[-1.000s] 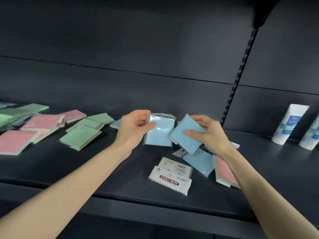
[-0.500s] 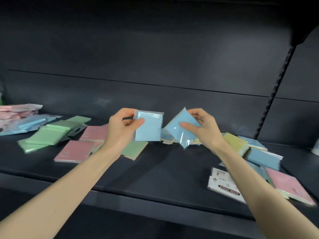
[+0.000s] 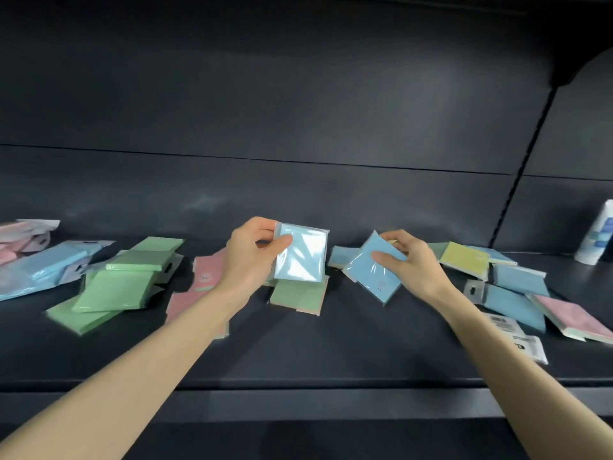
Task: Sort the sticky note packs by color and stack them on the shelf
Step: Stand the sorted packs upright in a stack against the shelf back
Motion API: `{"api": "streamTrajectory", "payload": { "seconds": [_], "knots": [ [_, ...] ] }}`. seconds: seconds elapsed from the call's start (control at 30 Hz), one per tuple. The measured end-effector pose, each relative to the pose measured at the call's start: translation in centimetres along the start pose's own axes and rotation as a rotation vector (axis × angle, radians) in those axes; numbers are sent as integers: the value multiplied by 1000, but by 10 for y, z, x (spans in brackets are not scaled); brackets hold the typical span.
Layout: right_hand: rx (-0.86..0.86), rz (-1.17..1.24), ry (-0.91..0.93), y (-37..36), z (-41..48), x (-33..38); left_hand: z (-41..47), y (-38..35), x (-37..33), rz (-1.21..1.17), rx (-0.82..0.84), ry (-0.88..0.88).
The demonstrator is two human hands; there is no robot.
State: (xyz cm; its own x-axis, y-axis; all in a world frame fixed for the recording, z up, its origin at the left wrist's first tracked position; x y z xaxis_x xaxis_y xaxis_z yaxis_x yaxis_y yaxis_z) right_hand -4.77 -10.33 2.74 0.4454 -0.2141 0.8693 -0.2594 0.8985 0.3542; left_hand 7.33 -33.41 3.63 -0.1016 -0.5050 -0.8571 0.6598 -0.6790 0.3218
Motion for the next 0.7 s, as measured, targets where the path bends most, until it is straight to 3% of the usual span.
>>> {"api": "streamTrajectory", "payload": {
  "seconds": [0.37,0.53,0.7],
  "knots": [
    [114,-234,-61,-20,23,-26,14,-4,4,163,-42,-40],
    [143,-446,-47,-31,36,-29,8,3,12,102,-53,0],
    [240,-47,66,-75,33,24,6,28,18,54,-60,19]
  ]
}}
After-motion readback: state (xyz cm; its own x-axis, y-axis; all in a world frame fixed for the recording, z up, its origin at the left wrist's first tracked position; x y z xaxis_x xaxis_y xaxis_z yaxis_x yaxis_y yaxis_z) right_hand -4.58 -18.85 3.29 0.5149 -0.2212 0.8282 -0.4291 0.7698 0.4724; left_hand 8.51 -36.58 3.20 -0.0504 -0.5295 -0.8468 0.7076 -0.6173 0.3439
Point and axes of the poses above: each hand's wrist, its own z-axis towards the middle knuckle, its own y-axis out of the back of the hand, x = y × z, the point moved 6 cm from there along z, towards the middle knuckle, and after that the axes turned 12 degrees about z, right-handed, at the moved point
